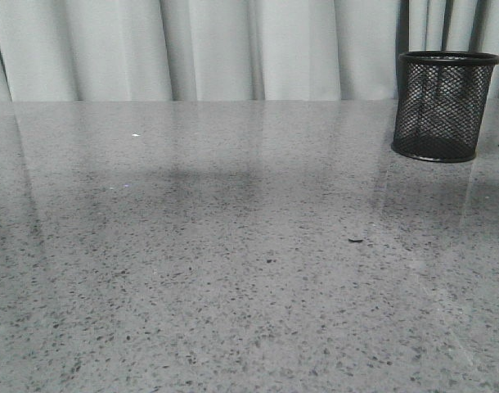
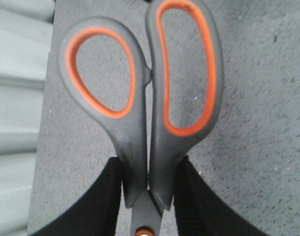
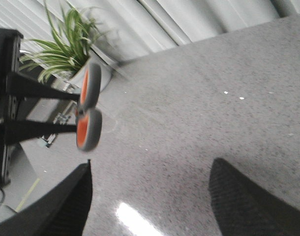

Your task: Put scissors into bucket

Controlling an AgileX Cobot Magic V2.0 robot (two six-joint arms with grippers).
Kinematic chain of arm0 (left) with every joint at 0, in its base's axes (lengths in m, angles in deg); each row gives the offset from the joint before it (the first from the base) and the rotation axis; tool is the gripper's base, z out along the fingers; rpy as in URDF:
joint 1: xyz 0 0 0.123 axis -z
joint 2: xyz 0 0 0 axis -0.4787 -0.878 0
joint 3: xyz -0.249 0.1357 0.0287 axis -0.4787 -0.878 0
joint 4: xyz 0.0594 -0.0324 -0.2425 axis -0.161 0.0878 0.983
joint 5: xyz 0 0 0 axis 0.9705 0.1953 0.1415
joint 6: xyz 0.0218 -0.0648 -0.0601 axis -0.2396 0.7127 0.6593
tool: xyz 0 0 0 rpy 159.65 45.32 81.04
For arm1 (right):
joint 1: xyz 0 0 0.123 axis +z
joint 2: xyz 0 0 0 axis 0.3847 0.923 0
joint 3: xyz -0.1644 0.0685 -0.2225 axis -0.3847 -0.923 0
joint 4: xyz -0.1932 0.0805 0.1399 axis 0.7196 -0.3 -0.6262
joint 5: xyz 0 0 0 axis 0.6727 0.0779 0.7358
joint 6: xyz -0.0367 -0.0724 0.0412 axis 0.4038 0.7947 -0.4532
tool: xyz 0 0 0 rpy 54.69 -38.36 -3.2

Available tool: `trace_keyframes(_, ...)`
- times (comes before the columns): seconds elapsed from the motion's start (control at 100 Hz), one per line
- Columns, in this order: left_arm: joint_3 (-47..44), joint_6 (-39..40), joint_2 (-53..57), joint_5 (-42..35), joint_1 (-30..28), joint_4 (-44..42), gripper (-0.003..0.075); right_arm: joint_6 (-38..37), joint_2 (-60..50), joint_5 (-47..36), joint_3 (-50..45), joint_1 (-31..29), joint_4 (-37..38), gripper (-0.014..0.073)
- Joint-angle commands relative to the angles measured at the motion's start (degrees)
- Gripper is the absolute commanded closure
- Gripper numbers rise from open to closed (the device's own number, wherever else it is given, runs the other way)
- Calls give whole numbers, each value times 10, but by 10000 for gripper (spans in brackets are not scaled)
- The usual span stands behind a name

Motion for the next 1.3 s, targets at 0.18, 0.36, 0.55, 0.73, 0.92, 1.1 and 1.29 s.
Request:
trace_keyframes(0.18,24,63,-4,-33,71,-26,741,31,22,38,48,-1,-72,153)
trace_keyframes(0.36,24,74,-7,-72,100,-28,741,31,38,43,64,-1,-71,204)
trace_keyframes(0.55,26,81,-18,-90,120,-29,741,31,66,71,79,-1,-71,204)
trace_keyframes(0.73,26,95,-29,-121,136,-27,741,31,90,92,100,-1,-71,204)
trace_keyframes(0.92,26,102,-34,-162,148,-26,741,39,107,111,101,-1,-68,219)
trace_keyframes(1.1,26,103,-44,-156,148,-25,741,62,112,109,101,-1,-68,513)
trace_keyframes(1.29,26,103,-46,-156,148,-21,662,68,112,109,101,-1,-68,661)
